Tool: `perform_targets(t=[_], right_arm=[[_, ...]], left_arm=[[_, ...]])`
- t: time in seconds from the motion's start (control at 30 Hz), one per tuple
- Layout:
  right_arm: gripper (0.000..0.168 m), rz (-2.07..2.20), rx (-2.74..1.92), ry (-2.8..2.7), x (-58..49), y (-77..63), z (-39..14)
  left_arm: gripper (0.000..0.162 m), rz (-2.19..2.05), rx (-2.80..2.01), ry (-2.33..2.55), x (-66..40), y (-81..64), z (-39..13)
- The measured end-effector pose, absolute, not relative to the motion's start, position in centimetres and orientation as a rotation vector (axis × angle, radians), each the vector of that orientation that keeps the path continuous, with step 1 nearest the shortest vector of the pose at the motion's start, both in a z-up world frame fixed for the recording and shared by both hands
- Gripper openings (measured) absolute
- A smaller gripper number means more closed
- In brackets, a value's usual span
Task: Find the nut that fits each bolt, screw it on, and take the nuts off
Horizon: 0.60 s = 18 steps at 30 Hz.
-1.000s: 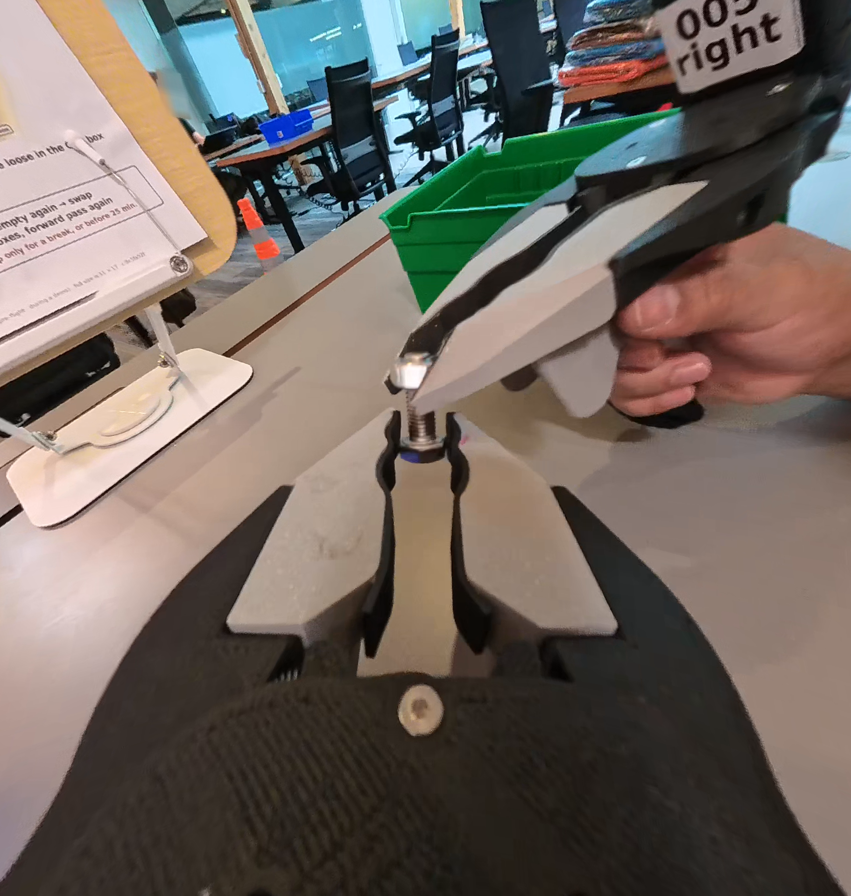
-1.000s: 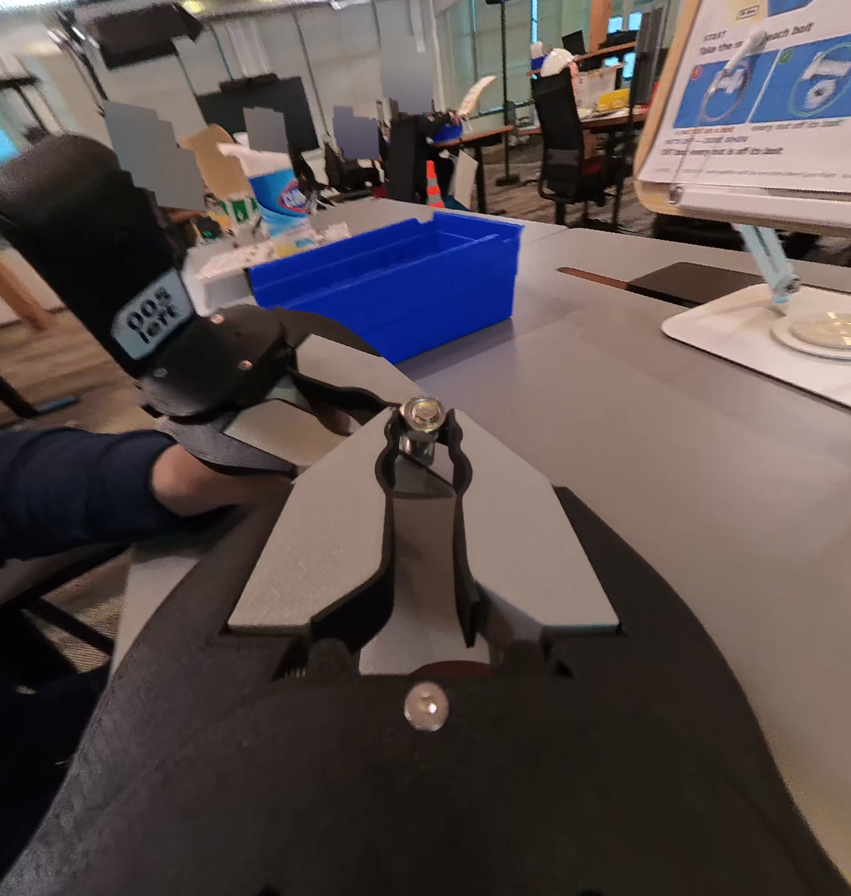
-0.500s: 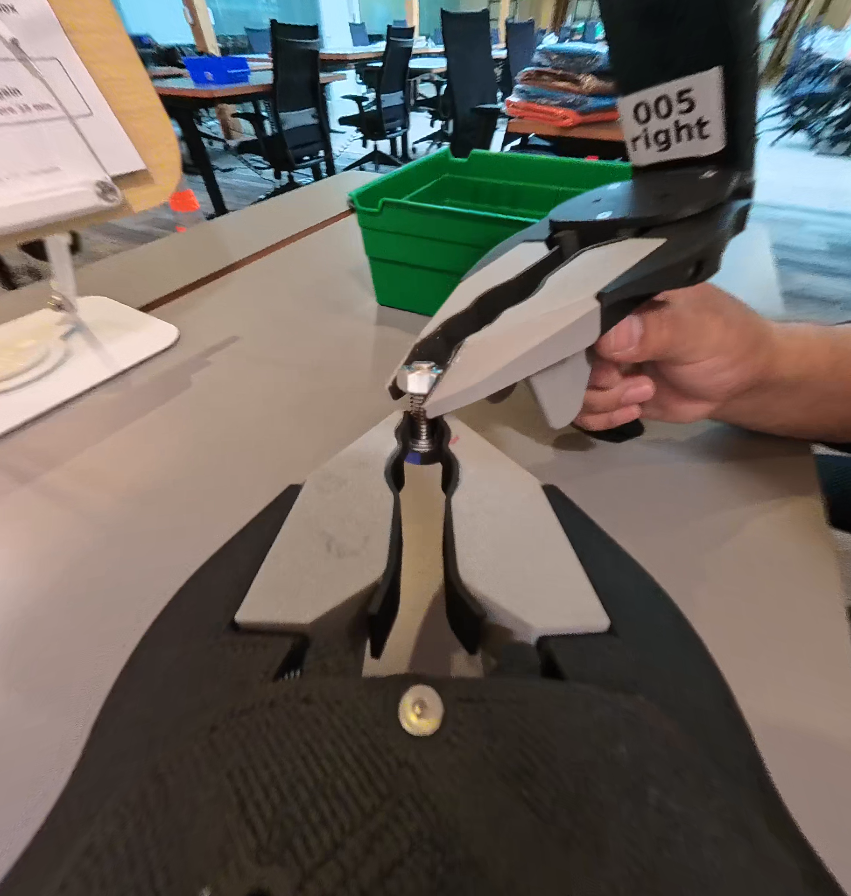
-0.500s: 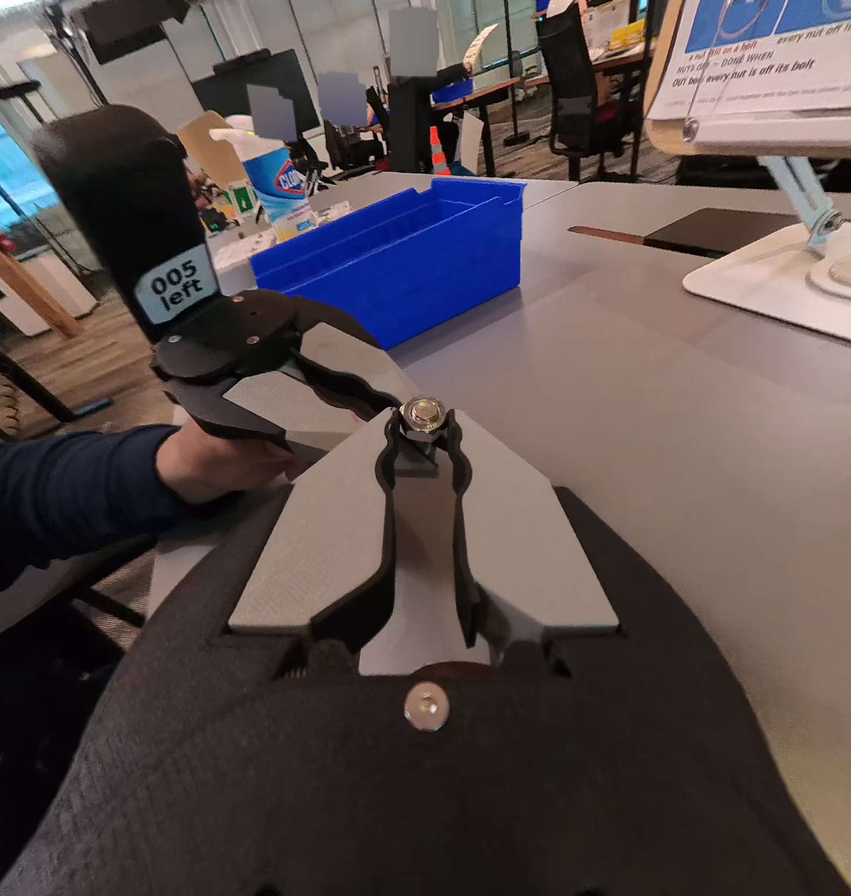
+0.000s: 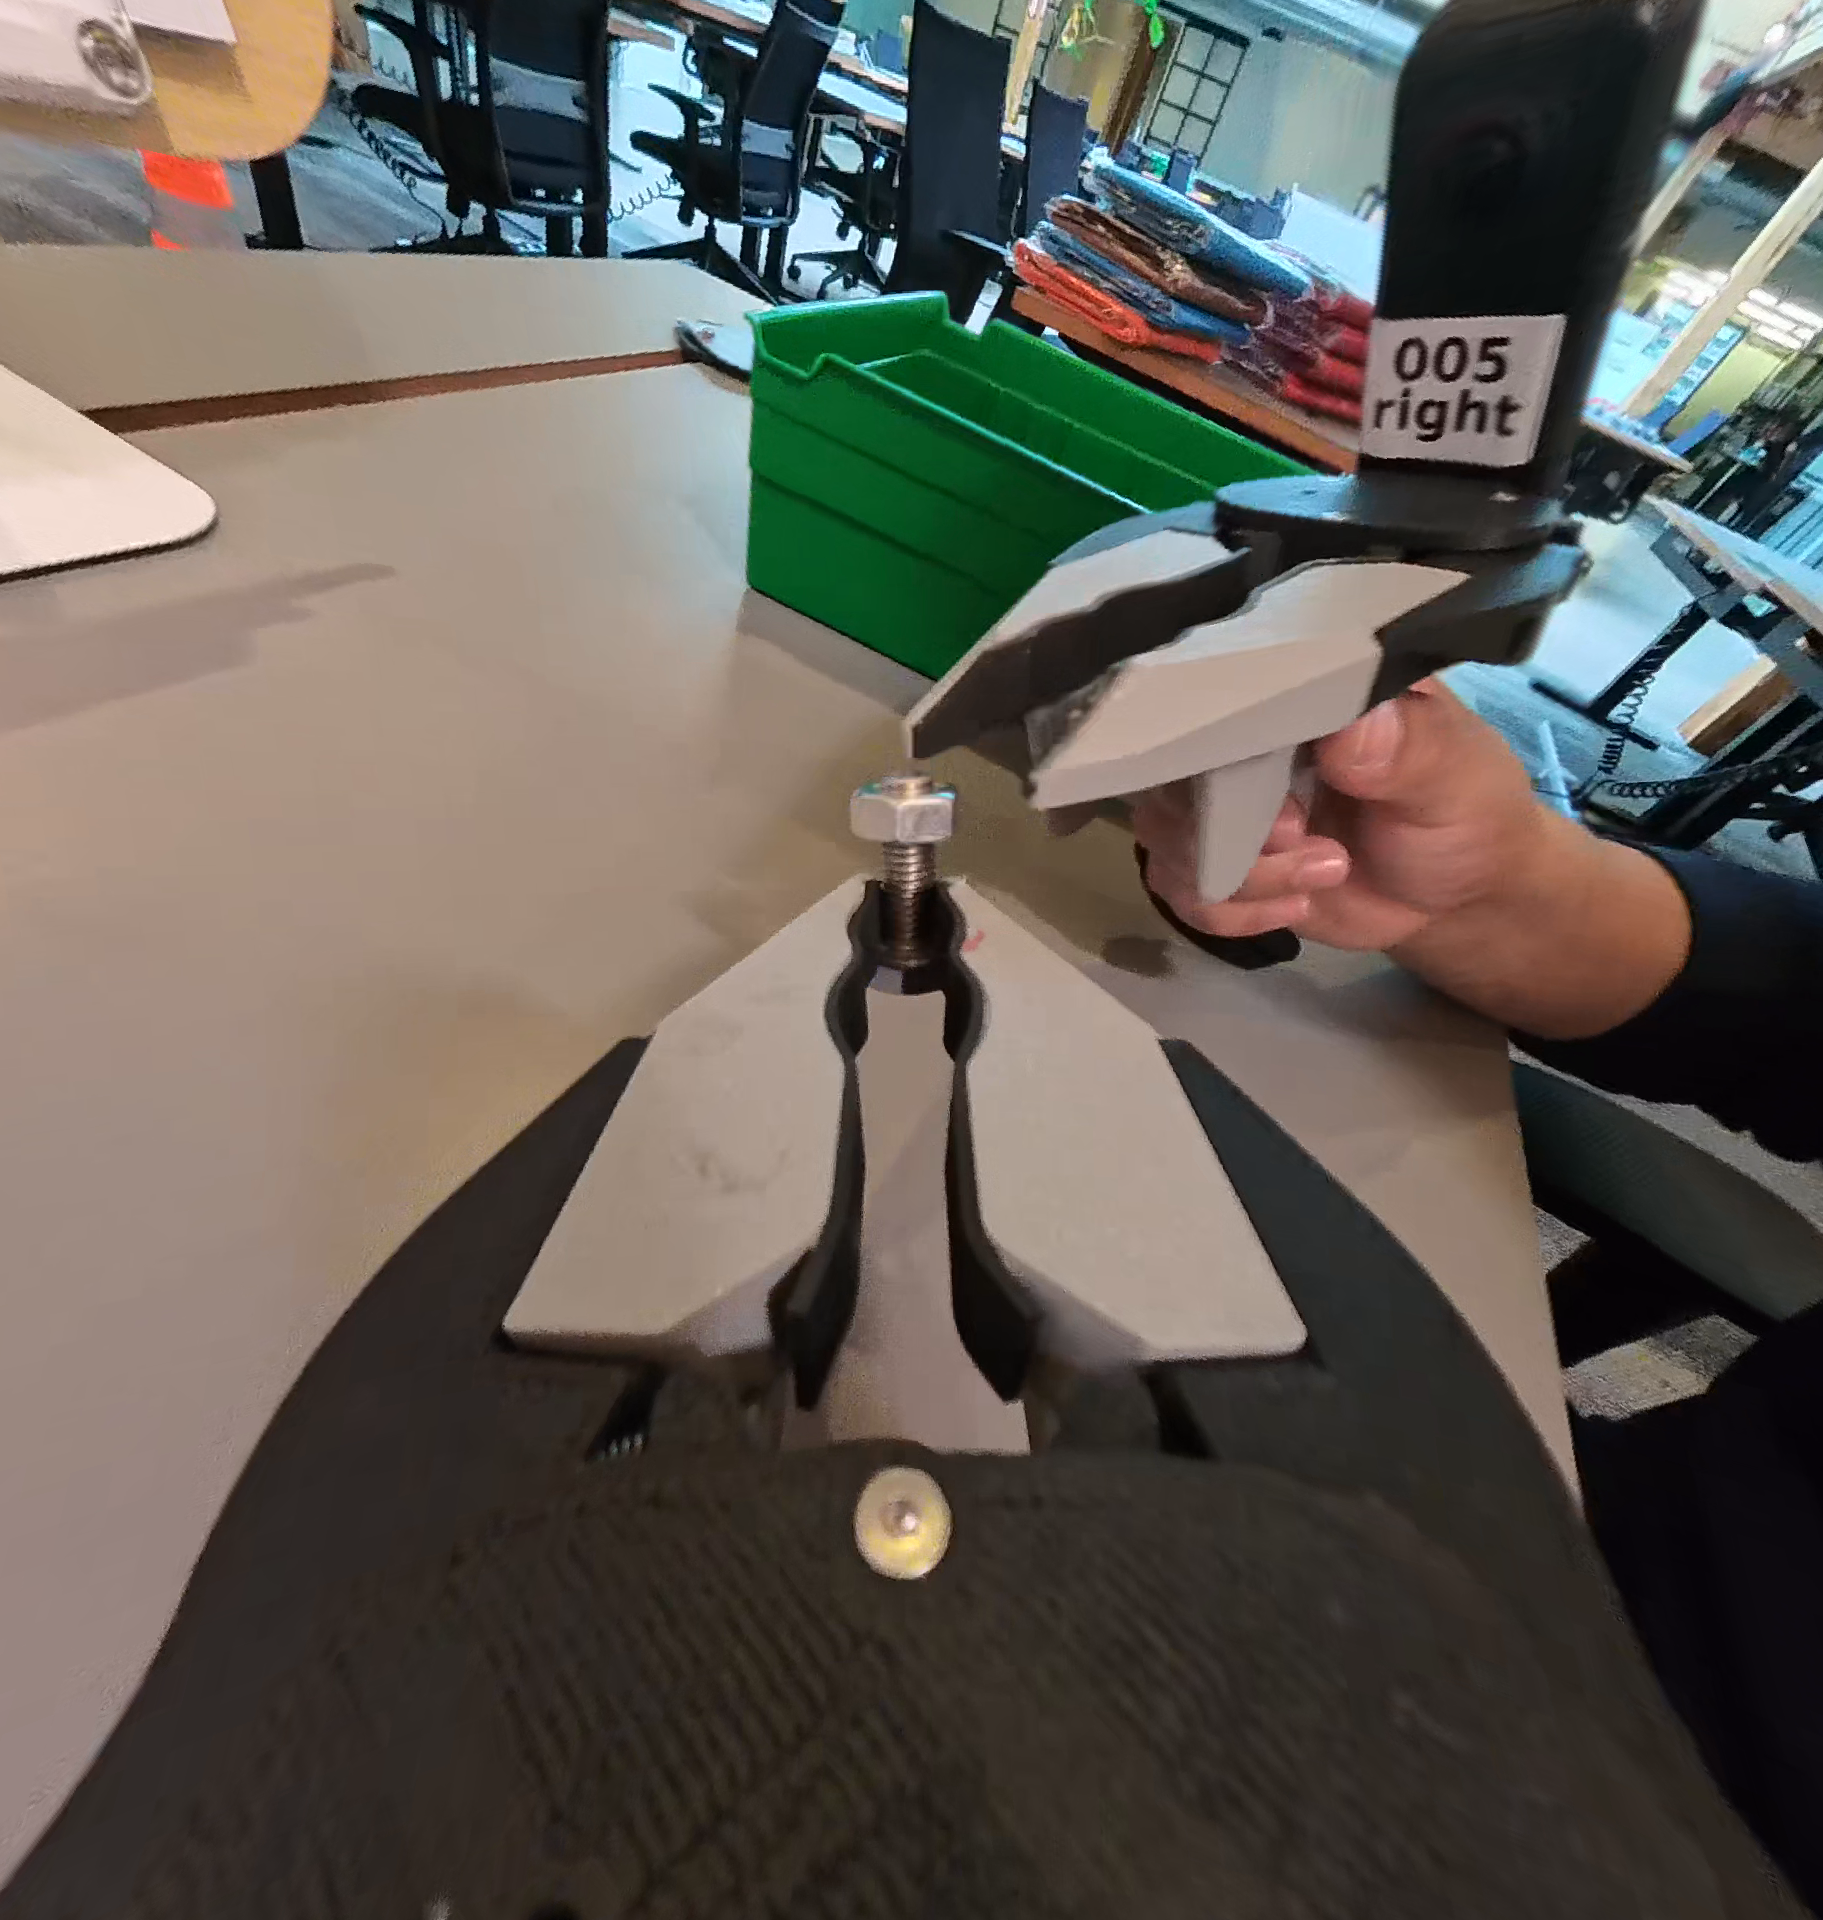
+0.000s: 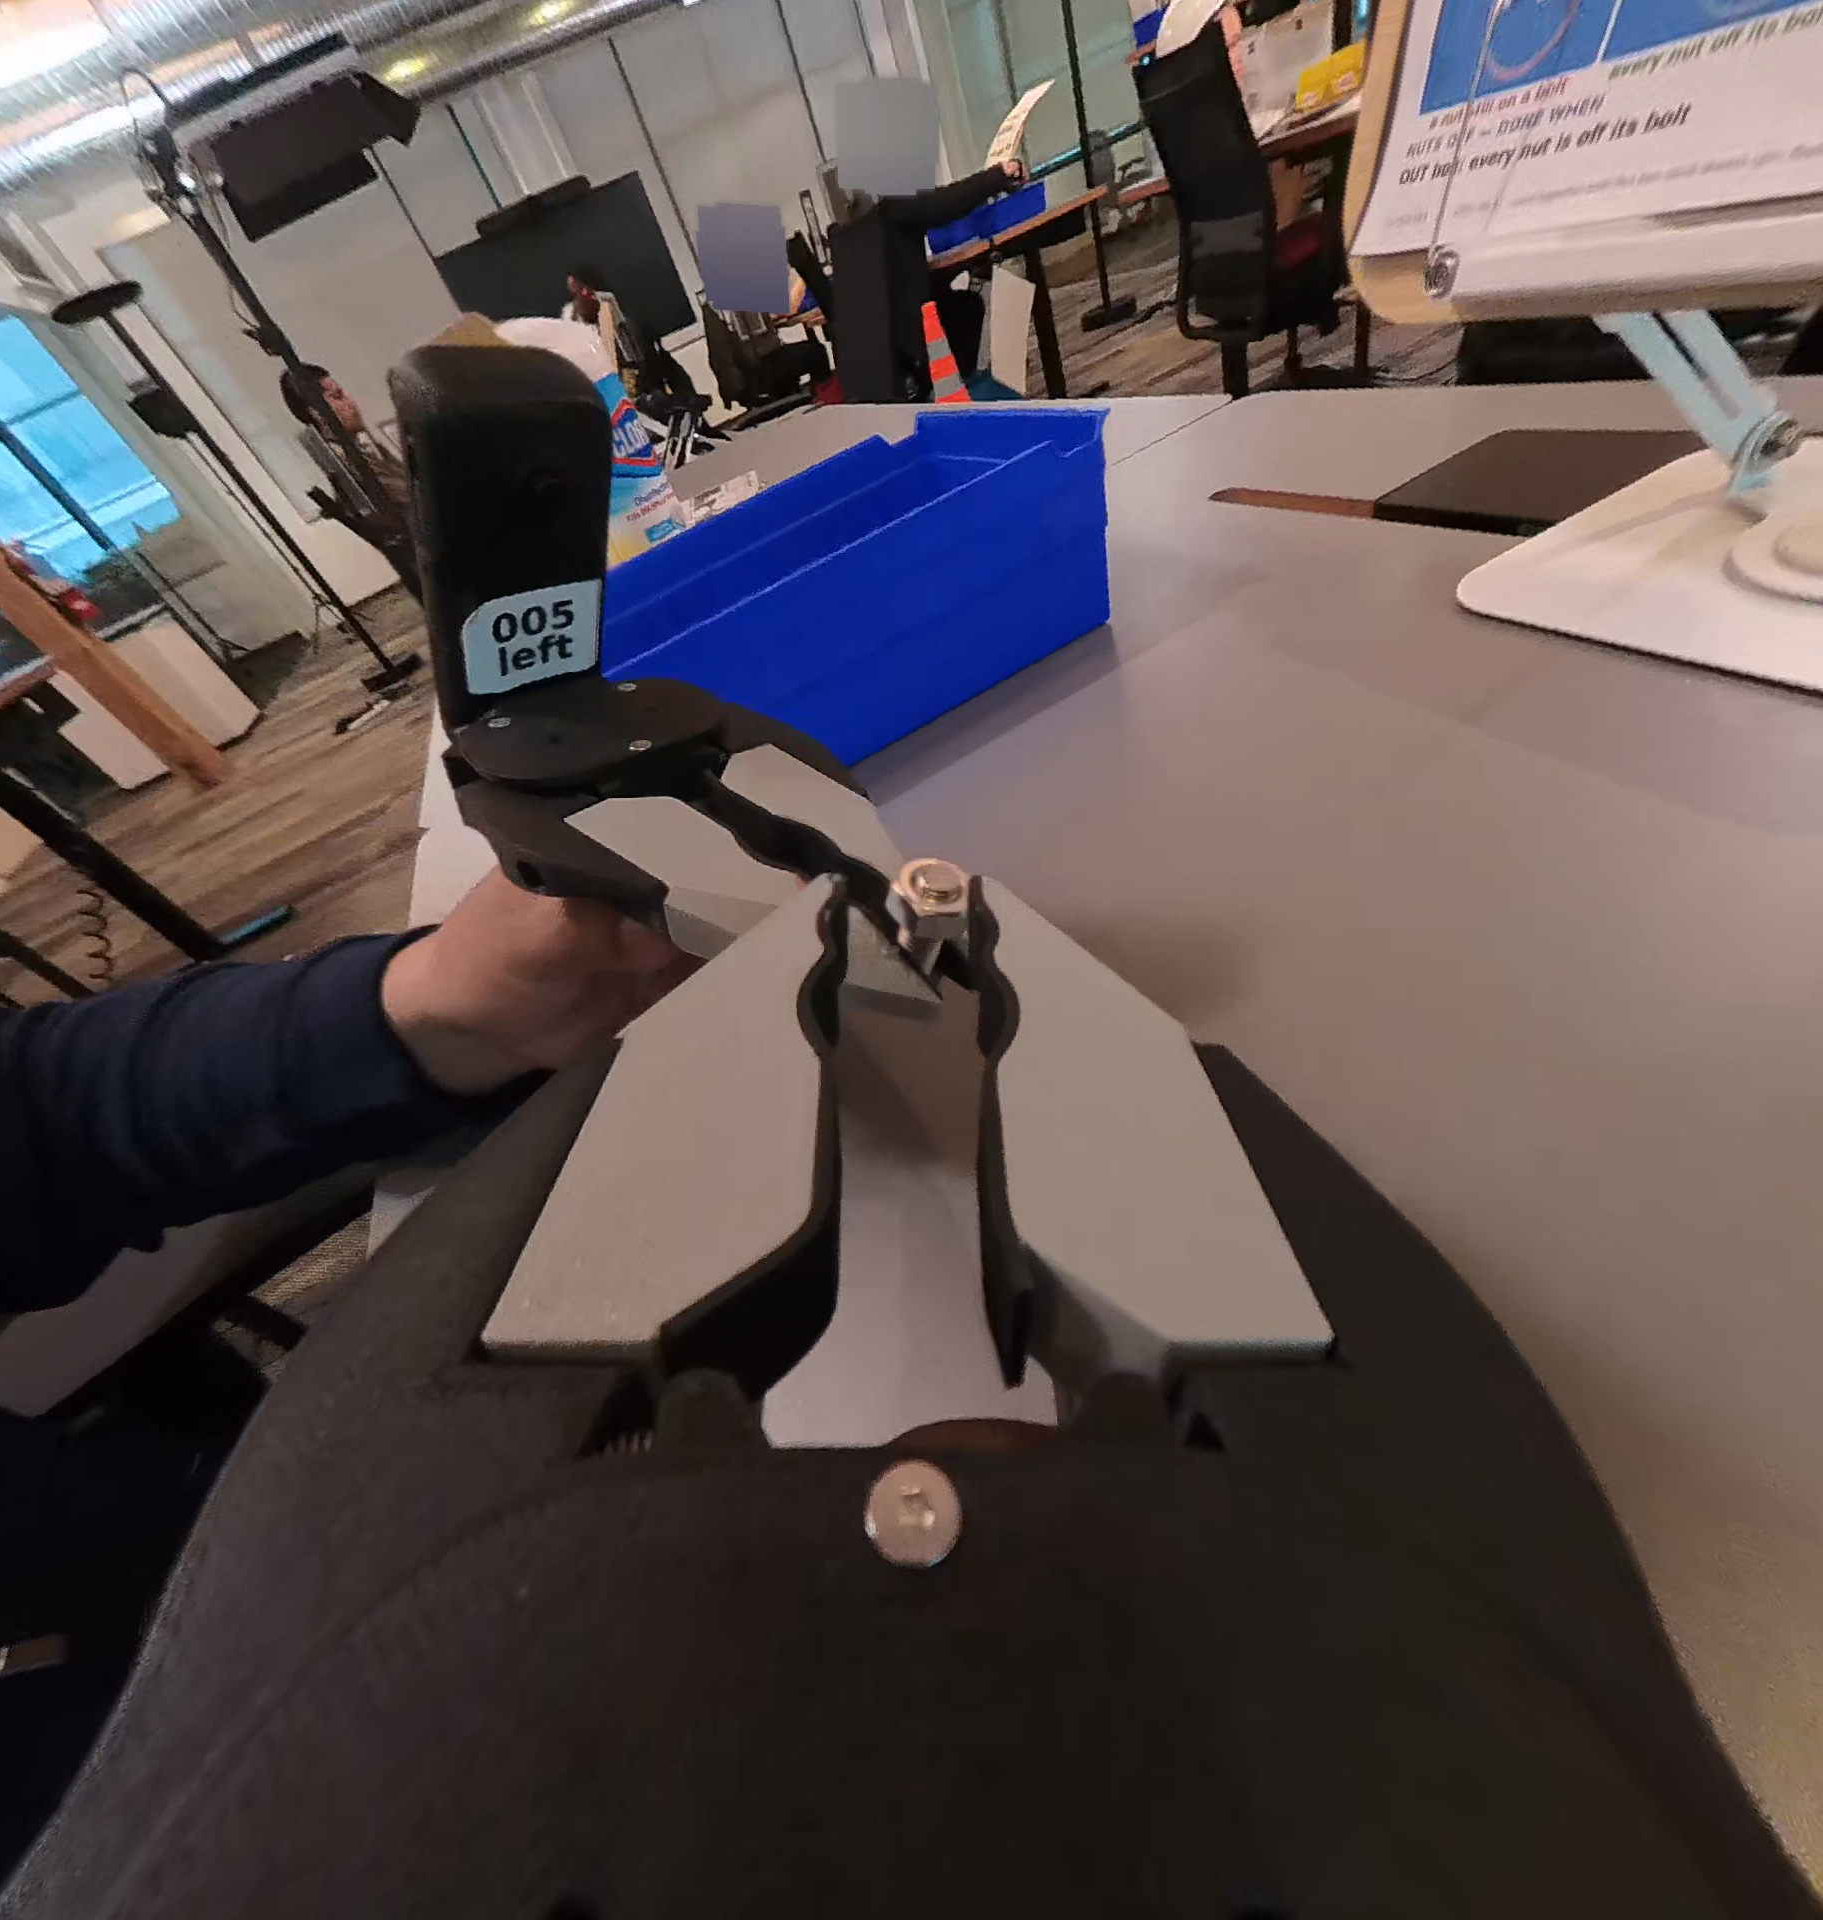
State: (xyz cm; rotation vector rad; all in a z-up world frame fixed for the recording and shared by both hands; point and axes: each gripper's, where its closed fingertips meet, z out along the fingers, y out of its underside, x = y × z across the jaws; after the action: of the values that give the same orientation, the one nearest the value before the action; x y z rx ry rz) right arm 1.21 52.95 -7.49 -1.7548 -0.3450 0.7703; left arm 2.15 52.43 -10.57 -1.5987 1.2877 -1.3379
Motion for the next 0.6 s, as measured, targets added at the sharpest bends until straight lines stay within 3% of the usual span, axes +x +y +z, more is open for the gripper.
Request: perform_targets(t=[0.1,0.37,0.6], right_arm=[[0.032,0.741,-1.778,-0.365,0.7,53.1,-8.0],[0.02,0.758,-1.73,-0.324,1.8,53.0,-7.0],[0.029,0.883,-1.645,-0.361,-0.3,52.1,-5.6]], left_arm=[[0.007,-1.355,-1.544,1.308,2.3,51.7,-10.0],[0.006,-1.415,-1.452,1.217,1.8,52.2,-7.9],[0.007,-1.267,-1.34,1.274,2.1,51.3,-7.3]])
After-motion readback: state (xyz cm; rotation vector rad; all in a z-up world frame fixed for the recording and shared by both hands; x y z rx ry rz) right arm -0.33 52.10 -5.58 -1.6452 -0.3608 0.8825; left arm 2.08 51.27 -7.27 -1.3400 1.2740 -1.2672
